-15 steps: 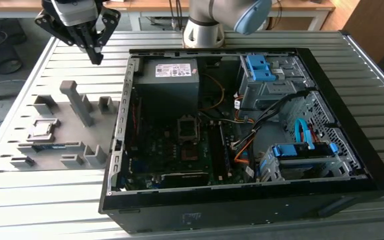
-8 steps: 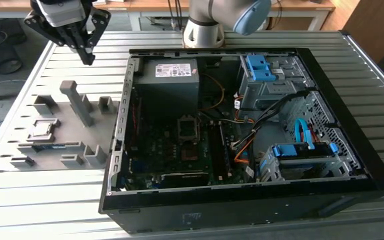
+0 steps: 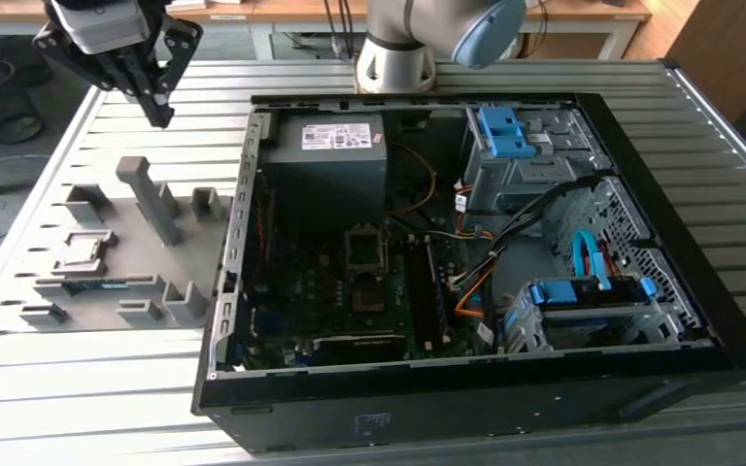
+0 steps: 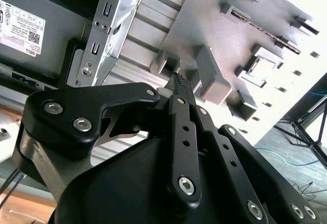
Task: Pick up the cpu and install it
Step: 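Reach for the cpu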
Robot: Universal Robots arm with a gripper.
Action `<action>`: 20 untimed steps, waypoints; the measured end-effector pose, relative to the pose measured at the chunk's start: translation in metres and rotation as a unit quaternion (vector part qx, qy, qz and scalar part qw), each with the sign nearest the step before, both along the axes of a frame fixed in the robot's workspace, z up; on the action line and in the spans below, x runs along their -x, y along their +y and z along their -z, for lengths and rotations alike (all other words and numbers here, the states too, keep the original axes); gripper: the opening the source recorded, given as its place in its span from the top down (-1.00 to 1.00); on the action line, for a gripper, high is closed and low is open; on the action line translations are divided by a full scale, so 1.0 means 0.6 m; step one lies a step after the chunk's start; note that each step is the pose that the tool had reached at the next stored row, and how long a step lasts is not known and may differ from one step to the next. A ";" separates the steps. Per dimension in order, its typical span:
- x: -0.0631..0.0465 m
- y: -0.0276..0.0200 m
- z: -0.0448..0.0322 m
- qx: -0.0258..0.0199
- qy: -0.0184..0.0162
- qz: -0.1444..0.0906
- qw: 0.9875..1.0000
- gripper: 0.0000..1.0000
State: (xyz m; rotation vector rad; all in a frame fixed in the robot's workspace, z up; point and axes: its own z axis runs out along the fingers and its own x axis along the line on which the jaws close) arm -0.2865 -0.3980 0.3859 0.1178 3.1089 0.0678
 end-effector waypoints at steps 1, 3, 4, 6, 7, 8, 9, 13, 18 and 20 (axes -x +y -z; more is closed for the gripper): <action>0.002 0.0000 0.000 0.000 0.000 0.000 1.000 0.80; 0.006 0.0000 0.001 0.000 0.000 0.000 1.000 0.80; 0.008 0.0000 0.001 0.000 0.000 0.000 1.000 0.80; 0.012 0.0000 0.001 0.000 0.000 0.000 1.000 0.80; 0.014 0.0000 0.002 0.000 0.000 0.000 1.000 0.80; 0.016 0.0000 0.002 0.000 0.000 0.000 1.000 0.80; 0.018 0.0000 0.002 0.000 0.000 0.000 1.000 0.80; 0.026 -0.0001 0.003 0.000 0.000 0.000 1.000 0.80; 0.036 0.0000 0.004 0.000 0.000 0.000 1.000 0.80; 0.039 0.0000 0.004 0.000 0.000 0.000 1.000 0.80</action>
